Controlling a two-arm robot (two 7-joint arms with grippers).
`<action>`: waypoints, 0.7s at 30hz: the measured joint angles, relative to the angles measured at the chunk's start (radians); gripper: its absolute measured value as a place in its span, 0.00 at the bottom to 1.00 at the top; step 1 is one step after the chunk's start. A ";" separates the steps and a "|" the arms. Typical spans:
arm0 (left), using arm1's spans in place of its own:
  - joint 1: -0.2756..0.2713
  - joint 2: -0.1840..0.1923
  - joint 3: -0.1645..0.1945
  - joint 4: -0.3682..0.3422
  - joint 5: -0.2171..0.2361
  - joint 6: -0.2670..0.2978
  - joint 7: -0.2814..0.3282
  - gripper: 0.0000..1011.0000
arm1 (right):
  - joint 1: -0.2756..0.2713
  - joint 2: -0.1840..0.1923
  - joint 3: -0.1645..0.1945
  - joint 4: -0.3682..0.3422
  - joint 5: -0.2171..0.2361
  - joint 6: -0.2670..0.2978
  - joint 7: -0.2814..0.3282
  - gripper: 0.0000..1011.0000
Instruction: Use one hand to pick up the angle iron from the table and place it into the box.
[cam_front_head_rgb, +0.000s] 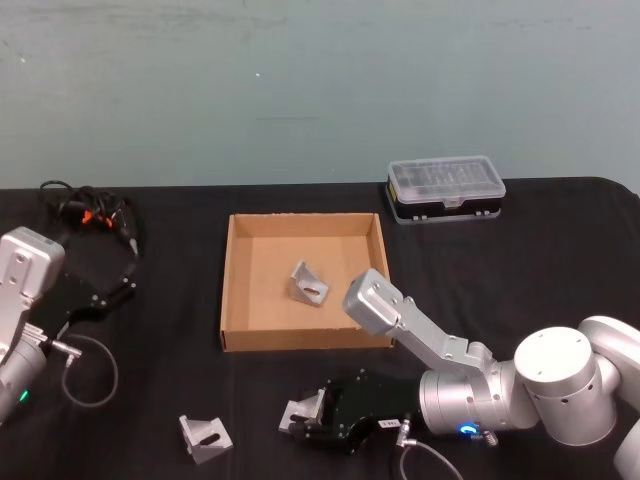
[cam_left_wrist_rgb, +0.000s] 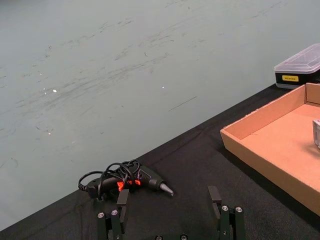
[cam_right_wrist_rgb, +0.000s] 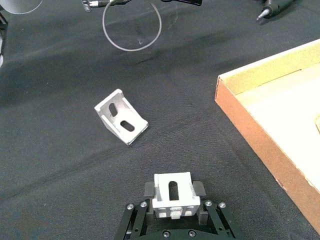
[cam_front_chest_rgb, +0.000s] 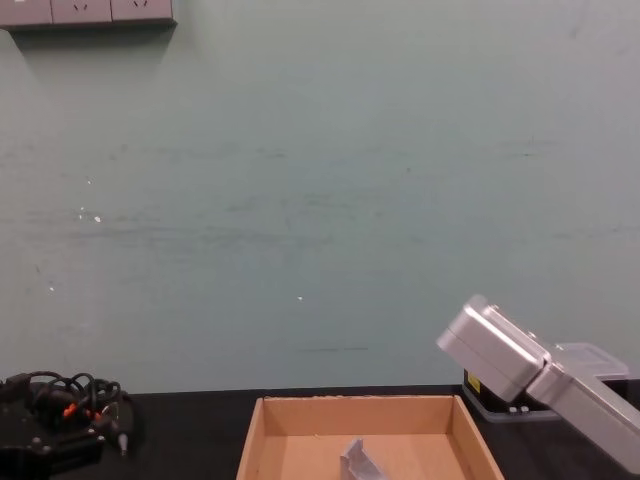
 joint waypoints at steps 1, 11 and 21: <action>0.000 0.000 0.000 0.000 0.000 0.000 0.000 0.99 | 0.000 0.000 0.000 0.000 0.000 0.000 0.000 0.45; 0.000 0.000 0.000 0.000 0.000 0.000 0.000 0.99 | -0.014 0.017 0.055 -0.018 0.050 -0.076 0.026 0.45; 0.000 0.000 0.000 0.000 0.000 0.000 0.000 0.99 | 0.015 0.022 0.121 -0.044 0.147 -0.150 0.060 0.45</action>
